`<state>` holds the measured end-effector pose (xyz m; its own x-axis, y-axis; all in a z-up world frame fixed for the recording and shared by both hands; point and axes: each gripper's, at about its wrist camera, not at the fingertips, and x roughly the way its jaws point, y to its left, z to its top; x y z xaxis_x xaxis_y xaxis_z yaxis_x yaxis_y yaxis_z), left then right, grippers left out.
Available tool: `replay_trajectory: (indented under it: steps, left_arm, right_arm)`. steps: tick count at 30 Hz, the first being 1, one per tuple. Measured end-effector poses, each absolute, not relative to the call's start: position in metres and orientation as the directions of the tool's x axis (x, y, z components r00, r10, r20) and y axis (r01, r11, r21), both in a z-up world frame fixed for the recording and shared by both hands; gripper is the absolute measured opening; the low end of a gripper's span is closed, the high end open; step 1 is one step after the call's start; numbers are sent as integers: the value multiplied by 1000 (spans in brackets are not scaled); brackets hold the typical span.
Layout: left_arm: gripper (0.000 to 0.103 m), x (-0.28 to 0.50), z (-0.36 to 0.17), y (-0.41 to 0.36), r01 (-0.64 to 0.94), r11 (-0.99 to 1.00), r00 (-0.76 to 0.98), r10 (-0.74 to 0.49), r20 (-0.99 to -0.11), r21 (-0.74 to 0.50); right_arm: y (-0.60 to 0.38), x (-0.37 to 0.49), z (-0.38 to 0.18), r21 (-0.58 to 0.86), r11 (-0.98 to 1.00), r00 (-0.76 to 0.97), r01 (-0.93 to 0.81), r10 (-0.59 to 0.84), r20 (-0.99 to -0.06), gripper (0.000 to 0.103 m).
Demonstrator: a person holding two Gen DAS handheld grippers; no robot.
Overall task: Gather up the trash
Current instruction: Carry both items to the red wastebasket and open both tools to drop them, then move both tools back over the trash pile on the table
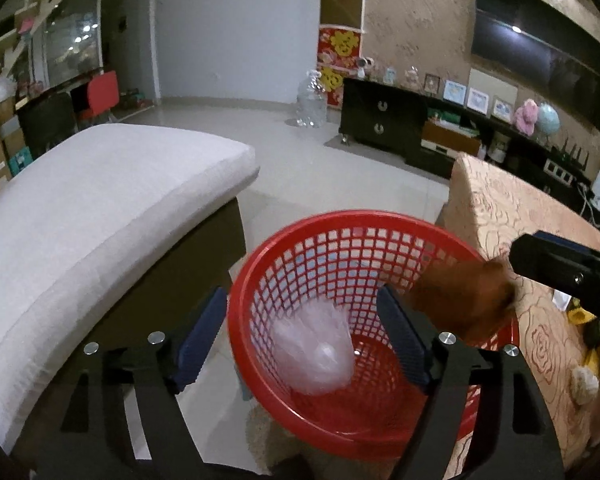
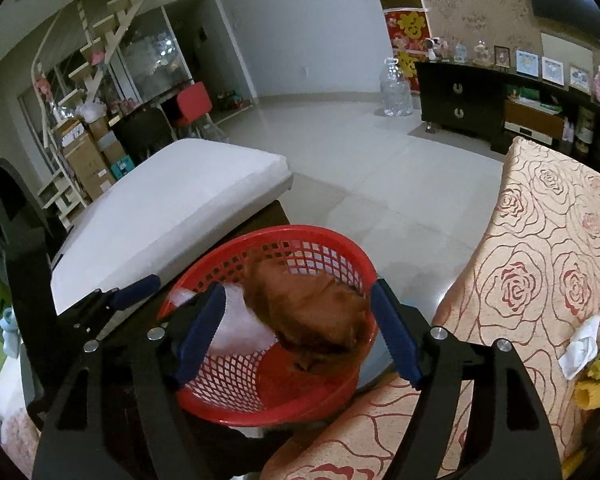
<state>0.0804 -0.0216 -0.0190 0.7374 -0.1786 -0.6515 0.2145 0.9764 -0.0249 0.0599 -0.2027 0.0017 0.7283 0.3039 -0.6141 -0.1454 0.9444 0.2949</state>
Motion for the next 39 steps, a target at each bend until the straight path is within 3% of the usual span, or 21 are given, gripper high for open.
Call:
replay_trajectory:
  steps: [19,25,39]
  left_arm:
    - [80,65,-3,-10,208,975,803,-213,-556,-74]
    - [80,57,-3,-14,235,969,806,-235,-544,-71]
    - [80,40,0,-43,329,942,794,-314,-521,-66]
  right_arm:
    - [-224,40,4,176,984,783,-21,126,-609,74]
    - [-244,18,5,112,991,795,69,13,-607,77]
    - [-363,-98,-7,112,898,734,426,-270,-623,78]
